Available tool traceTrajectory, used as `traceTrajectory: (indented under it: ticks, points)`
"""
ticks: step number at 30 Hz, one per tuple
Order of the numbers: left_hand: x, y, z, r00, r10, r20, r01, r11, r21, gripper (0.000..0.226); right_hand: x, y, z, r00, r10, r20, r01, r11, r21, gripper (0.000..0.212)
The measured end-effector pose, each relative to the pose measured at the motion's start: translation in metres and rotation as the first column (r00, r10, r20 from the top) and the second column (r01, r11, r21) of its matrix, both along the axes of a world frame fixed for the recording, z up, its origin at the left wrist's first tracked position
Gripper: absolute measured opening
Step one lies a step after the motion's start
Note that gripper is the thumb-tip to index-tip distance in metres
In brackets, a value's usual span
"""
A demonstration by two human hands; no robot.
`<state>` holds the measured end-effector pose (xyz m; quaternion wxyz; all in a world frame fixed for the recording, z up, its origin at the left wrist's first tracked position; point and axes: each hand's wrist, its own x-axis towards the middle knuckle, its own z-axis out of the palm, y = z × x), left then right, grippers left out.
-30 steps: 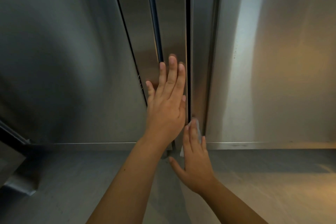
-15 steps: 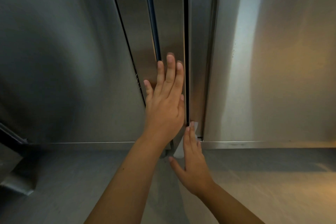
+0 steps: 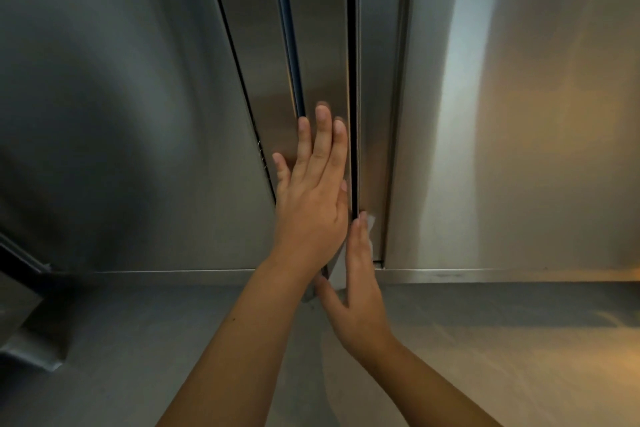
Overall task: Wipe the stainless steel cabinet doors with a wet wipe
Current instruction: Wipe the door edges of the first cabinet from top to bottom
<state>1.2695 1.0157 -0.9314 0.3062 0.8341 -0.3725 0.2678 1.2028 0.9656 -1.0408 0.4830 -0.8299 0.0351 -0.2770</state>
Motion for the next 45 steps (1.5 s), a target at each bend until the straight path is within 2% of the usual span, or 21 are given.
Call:
traceTrajectory:
  ticks: [5,8,11,15,24,28,31,37,41,45]
  points:
    - [0.0,0.001,0.0,1.0,-0.006,-0.001,0.006,1.0,0.005,0.068,0.005,0.01,-0.002,0.99,-0.143,0.008,0.143,0.985,-0.092,0.081]
    - [0.0,0.0,0.0,1.0,-0.003,-0.006,0.003,1.0,0.0,0.068,0.013,0.019,0.005,0.981,-0.192,0.003,0.192,0.98,-0.045,0.086]
    - [-0.001,0.001,0.001,1.0,-0.019,-0.023,0.019,1.0,-0.001,0.065,0.018,0.026,0.009,0.967,-0.246,0.061,0.247,0.969,0.005,0.091]
    - [-0.002,0.004,0.004,0.998,-0.047,-0.031,0.047,0.999,0.021,0.06,0.023,0.025,0.014,0.951,-0.27,0.149,0.275,0.961,-0.014,0.09]
    - [0.0,0.005,0.004,0.999,-0.03,-0.042,0.031,0.999,0.028,0.07,0.007,0.016,-0.016,0.985,-0.174,-0.004,0.174,0.985,0.008,0.096]
    - [0.0,0.004,0.003,0.999,-0.026,-0.041,0.027,0.999,0.031,0.071,0.01,0.022,0.009,0.984,-0.169,0.056,0.158,0.974,0.165,0.093]
    - [0.0,0.004,0.003,0.999,-0.016,-0.036,0.017,0.999,0.027,0.07,0.011,0.02,0.016,0.983,-0.162,0.09,0.148,0.978,0.145,0.095]
    - [0.0,0.005,0.004,0.999,-0.024,-0.047,0.026,0.999,0.032,0.071,-0.007,0.005,-0.025,0.99,-0.087,-0.109,0.097,0.992,0.082,0.099]
    - [-0.001,0.004,0.004,0.999,-0.008,-0.047,0.009,1.0,0.027,0.072,-0.004,0.01,-0.016,0.994,-0.083,-0.066,0.092,0.985,0.148,0.097]
    - [-0.003,0.004,0.005,0.999,-0.008,-0.042,0.009,1.0,0.028,0.07,-0.001,0.012,0.001,0.995,-0.097,0.032,0.091,0.985,0.146,0.091]
